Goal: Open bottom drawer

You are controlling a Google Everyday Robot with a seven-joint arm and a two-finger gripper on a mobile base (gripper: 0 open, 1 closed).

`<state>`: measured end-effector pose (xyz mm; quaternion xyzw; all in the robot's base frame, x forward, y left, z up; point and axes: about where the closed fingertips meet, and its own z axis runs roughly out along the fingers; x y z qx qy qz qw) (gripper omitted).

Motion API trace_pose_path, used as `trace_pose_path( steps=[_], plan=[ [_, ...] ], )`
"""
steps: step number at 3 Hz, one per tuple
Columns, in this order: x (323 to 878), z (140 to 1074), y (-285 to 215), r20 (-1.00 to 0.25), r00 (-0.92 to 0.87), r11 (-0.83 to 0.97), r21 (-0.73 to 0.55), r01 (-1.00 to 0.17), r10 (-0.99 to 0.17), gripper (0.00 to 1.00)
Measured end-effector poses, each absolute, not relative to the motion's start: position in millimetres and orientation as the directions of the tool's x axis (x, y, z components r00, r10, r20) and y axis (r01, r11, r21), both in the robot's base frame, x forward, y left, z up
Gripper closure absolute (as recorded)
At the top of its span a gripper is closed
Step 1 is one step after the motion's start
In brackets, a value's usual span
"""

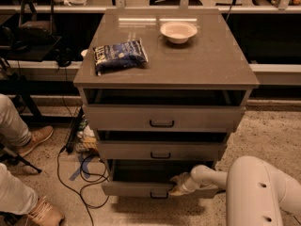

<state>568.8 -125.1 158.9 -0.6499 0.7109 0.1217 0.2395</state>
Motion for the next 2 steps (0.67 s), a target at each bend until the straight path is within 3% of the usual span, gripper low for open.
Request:
trace_pose_path(
  steps=[1, 2],
  plan=[
    [568.8, 158.9, -125.1, -0.499, -0.040, 0.126, -0.138, -0.982, -0.866, 0.28],
    [566.6, 157.7, -124.1, -0.498, -0.044, 0.127, -0.133, -0.983, -0.866, 0.00]
  ],
)
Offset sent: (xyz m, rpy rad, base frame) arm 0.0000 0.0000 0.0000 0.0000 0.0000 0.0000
